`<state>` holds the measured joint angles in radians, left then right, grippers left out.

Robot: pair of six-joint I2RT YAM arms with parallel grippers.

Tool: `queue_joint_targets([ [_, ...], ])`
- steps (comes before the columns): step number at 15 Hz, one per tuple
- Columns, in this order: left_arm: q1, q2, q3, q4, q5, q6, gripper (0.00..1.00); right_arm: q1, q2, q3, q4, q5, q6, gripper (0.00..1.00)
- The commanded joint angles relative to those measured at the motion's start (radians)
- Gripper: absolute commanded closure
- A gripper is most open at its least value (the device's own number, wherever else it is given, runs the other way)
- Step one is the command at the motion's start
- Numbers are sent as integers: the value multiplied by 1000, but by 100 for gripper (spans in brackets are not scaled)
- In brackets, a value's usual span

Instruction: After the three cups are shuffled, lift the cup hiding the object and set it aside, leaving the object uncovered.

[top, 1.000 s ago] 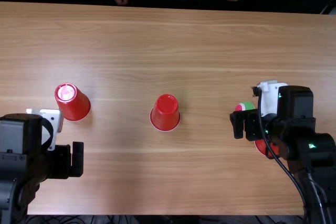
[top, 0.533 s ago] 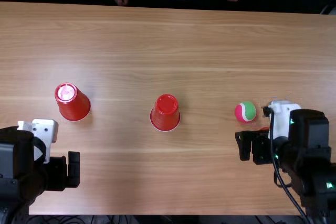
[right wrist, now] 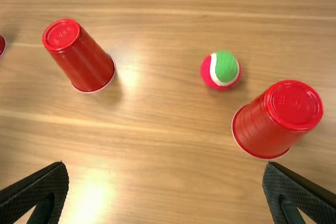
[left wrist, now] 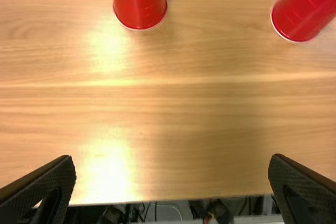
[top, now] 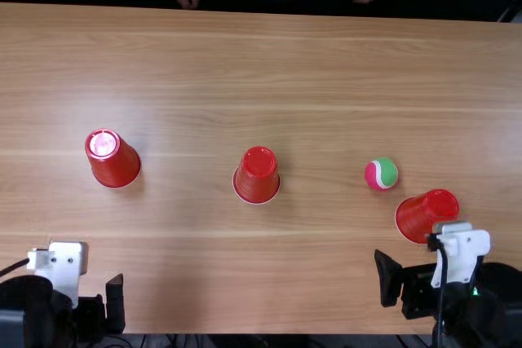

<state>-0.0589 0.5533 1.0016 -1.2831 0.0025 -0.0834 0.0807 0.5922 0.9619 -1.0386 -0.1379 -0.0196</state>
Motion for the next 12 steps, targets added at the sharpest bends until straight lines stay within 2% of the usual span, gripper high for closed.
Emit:
queue_joint_targets([
  [1, 28, -79, -63, 35, -12, -7, 0, -2, -81, -60, 38, 2, 7, 0],
  [4, 70, -294, -218, 144, -10, 1, 0, -10, -253, -218, 104, 4, 9, 0],
  [7, 68, -518, -365, 153, -6, 1, 0, -71, -430, -315, 113, 7, 5, 0],
  [10, 65, -553, -437, 177, -10, 4, 0, -124, -569, -382, 113, 9, -2, 0],
  [12, 67, -553, -486, 247, -10, 12, 0, -137, -592, -411, 134, 9, -4, 0],
])
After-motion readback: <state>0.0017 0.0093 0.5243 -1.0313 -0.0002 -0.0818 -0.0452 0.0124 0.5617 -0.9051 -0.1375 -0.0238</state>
